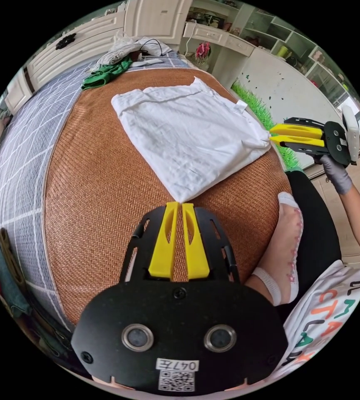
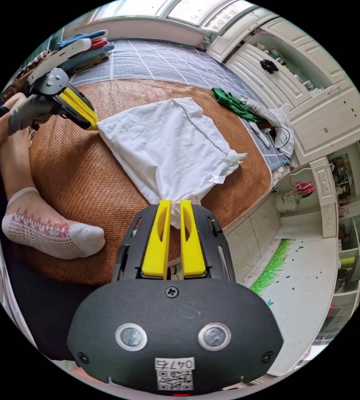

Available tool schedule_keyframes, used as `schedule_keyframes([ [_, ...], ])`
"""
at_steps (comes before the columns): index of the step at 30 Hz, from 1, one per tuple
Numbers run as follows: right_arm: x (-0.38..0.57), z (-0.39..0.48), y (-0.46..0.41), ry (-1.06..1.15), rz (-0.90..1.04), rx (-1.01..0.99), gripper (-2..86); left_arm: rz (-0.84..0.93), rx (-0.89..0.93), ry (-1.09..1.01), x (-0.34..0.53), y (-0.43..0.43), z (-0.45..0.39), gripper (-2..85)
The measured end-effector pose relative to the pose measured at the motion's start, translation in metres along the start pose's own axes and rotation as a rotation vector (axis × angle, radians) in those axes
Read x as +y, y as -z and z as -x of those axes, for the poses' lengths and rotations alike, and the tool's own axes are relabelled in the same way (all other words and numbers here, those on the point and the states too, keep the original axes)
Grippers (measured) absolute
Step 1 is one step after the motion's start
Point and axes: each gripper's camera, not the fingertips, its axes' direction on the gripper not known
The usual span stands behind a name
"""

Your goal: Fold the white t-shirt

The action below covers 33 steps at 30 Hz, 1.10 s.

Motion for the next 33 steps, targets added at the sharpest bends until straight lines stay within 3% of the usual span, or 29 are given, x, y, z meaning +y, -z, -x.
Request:
schedule_keyframes([
  [8, 0.033, -0.030, -0.033, -0.108, 0.045, -0.036, -0.2, -0.092, 0.033, 0.014, 0.029, 0.010, 0.021, -0.9],
  [14, 0.132, -0.128, -0.027, -0.561, -0.275, -0.484, -0.5, -0.186, 0.237, 0.216, 0.073, 0.000, 0.087, -0.9],
  [19, 0.188, -0.136, -0.139, -0.611, -0.071, -0.723, -0.5, -0.219, 0.534, 0.480, 0.125, -0.046, 0.157, -0.9],
  [22, 0.215, -0.145, -0.153, -0.665, -0.180, -0.821, -0.6, -0.234, 0.612, 0.558, 0.150, -0.067, 0.179, -0.9],
  [26, 0.252, -0.161, -0.156, -0.729, -0.488, -0.972, -0.9, -0.268, 0.640, 0.559, 0.167, -0.079, 0.190, -0.9],
  [28, 0.256, -0.159, -0.187, -0.741, -0.334, -0.941, -0.8, -0.307, 0.669, 0.578, 0.182, -0.088, 0.198, -0.9],
  [29, 0.253, -0.152, -0.212, -0.696, -0.121, -0.870, -0.7, -0.317, 0.694, 0.596, 0.187, -0.092, 0.201, -0.9],
  [30, 0.254, -0.148, -0.227, -0.659, -0.048, -0.853, -0.5, -0.331, 0.764, 0.641, 0.199, -0.106, 0.208, -0.9],
  [33, 0.273, -0.160, -0.230, -0.723, -0.132, -0.902, 1.4, -0.347, 0.887, 0.763, 0.230, -0.139, 0.225, -0.7],
])
